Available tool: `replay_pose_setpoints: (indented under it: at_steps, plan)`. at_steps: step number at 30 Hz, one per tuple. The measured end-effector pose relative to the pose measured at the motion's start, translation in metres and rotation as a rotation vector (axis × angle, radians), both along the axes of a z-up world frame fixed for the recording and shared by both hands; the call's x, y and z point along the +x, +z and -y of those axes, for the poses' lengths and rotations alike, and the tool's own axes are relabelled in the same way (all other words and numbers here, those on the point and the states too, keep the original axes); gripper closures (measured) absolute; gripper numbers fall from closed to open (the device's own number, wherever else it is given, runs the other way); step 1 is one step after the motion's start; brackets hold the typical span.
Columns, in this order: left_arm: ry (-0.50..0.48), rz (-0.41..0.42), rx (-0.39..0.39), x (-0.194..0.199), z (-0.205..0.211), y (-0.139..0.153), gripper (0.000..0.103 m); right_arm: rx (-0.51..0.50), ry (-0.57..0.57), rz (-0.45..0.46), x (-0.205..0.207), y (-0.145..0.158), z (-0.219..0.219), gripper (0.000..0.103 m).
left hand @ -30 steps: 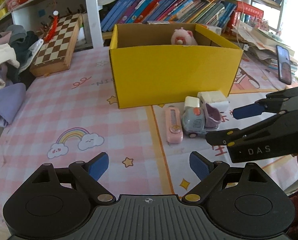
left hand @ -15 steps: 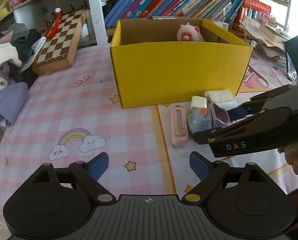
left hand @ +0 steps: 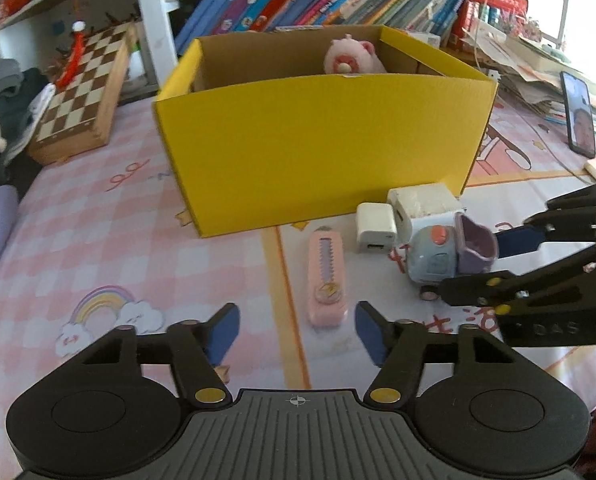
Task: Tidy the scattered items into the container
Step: 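Grasp the grey-purple toy car with the right gripper while the left gripper grasps the pink comb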
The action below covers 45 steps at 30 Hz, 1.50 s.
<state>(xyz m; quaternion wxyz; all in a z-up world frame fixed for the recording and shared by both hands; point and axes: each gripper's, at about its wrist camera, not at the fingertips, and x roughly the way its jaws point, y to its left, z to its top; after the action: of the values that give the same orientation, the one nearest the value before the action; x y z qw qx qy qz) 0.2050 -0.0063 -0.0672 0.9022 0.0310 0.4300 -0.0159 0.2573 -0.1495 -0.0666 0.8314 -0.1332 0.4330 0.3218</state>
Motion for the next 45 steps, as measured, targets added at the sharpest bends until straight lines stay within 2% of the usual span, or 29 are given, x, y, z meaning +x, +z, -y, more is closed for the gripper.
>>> replay_pose_setpoints:
  at_steps: [4,7,11,18,21,23,27,28,30,34,45]
  plan:
    - [-0.021,-0.01,-0.003,0.009,0.007,-0.007,0.059,-0.018,-0.035,0.0,0.0,-0.002,0.013,0.059]
    - [-0.039,-0.011,0.005,0.015,0.011,-0.01,0.062,-0.023,-0.053,0.004,0.0,-0.002,0.02,0.059]
    - [-0.054,-0.012,0.02,0.021,0.014,-0.012,0.071,-0.021,-0.059,0.001,0.001,-0.003,0.023,0.059]
    - [-0.061,-0.006,0.019,0.024,0.012,-0.012,0.072,-0.023,-0.043,-0.002,0.003,-0.005,0.018,0.058]
    - [-0.059,-0.007,0.006,0.025,0.01,-0.012,0.072,-0.029,-0.035,0.0,0.006,-0.006,0.014,0.056]
    - [-0.056,-0.009,-0.006,0.027,0.009,-0.012,0.072,-0.032,-0.032,0.014,0.007,-0.006,0.01,0.049]
    - [-0.059,-0.008,-0.016,0.03,0.007,-0.013,0.075,-0.044,-0.017,0.031,0.007,-0.007,0.004,0.047]
    - [-0.061,-0.008,-0.018,0.03,0.007,-0.013,0.079,-0.042,-0.012,0.032,0.007,-0.007,0.003,0.049]
    - [-0.064,-0.007,-0.021,0.03,0.007,-0.013,0.08,-0.039,-0.003,0.031,0.006,-0.007,0.001,0.055]
    - [-0.065,-0.014,-0.049,0.029,0.003,-0.011,0.08,-0.042,-0.012,0.031,0.004,-0.006,0.002,0.059]
    - [-0.103,0.028,-0.073,0.006,-0.001,0.006,0.08,-0.007,-0.069,0.011,-0.008,0.004,0.008,0.062]
